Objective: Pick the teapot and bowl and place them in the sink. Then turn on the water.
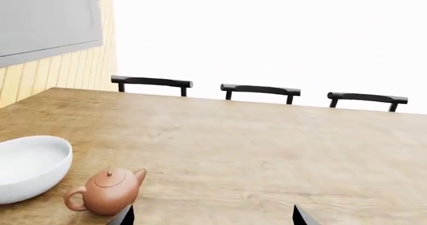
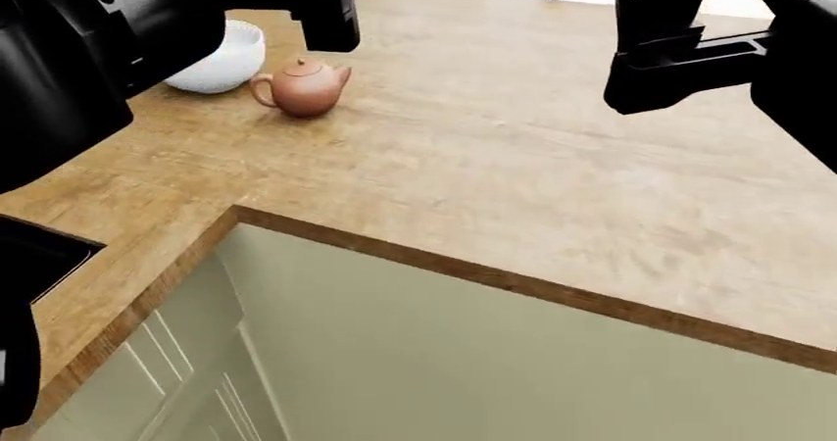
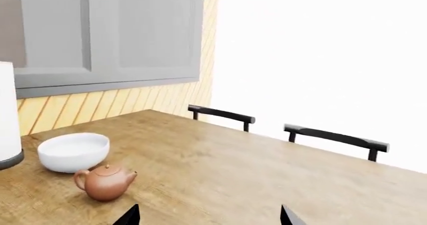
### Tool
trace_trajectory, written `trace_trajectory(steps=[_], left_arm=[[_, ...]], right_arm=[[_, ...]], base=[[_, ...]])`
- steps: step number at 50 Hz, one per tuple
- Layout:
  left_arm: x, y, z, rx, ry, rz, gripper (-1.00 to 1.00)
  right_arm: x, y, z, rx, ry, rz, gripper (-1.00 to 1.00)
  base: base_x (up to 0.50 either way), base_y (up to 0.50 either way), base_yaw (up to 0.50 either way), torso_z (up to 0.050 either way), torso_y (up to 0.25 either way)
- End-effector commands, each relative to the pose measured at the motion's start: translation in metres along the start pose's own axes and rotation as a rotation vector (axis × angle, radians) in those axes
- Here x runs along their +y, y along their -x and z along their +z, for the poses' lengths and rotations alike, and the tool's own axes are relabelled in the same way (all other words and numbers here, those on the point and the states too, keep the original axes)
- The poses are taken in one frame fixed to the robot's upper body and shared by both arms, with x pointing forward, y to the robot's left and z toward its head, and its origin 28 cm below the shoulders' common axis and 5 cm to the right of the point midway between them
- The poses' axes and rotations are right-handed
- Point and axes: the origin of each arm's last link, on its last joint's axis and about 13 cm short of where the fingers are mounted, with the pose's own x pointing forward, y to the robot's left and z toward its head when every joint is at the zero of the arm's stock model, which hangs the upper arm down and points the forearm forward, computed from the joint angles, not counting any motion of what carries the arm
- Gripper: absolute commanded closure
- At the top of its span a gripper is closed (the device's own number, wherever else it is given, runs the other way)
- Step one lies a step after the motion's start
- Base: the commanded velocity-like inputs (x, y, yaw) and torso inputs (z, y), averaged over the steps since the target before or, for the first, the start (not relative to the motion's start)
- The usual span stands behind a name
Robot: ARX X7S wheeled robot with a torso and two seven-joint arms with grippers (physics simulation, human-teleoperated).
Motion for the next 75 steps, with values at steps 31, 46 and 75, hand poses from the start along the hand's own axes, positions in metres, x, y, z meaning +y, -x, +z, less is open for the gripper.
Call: trace_trajectory(steps=[31, 46, 75], left_arm=[[-0.001, -0.001, 0.000, 0.001, -0.001, -0.007, -1.00], [-0.001, -0.005, 0.007, 0.036, -0.021, -0.021, -1.00], [0.007, -0.013, 0.023, 0.099, -0.105, -0.023, -1.00]], right_arm=[[0.000, 0.005, 0.003, -0.007, -0.048, 0.038, -1.00], [-0.002, 0.006, 0.006, -0.009, -0.049, 0.035, -1.00], [0.002, -0.009, 0.039, 0.047, -0.010, 0.126, -1.00]], base=[[0.18, 0.09, 0.34, 0.000, 0.000], [0.22, 0.13, 0.00, 0.000, 0.001], [0.09, 0.29, 0.00, 0.000, 0.000]])
